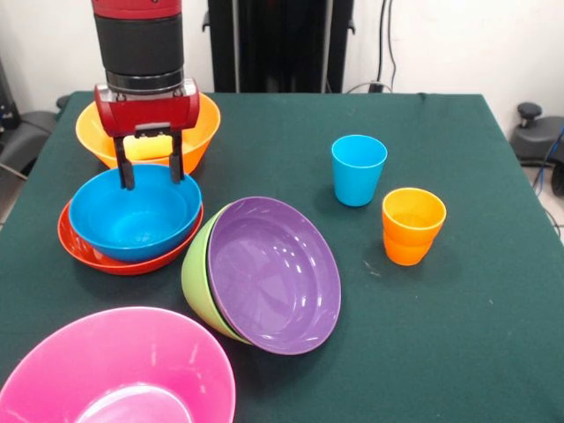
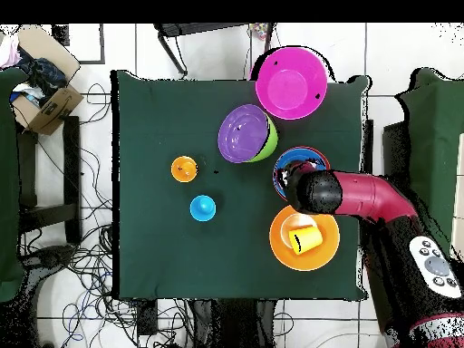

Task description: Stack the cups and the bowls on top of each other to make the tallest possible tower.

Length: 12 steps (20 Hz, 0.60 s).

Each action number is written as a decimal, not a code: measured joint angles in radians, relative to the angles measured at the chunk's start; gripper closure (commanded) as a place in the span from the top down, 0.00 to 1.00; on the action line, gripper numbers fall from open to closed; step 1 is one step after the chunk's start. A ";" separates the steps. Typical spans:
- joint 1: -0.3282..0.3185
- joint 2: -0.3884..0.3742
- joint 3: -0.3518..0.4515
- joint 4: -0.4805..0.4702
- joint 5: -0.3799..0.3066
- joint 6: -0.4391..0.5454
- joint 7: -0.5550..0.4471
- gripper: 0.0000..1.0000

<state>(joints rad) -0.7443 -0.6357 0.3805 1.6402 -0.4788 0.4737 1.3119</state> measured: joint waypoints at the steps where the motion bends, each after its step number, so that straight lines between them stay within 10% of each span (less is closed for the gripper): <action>1: 0.001 -0.002 0.000 0.000 0.003 0.000 0.000 1.00; 12: 0.010 -0.010 0.000 0.017 0.036 0.000 0.000 1.00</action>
<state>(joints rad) -0.7346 -0.6457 0.3804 1.6568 -0.4431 0.4737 1.3119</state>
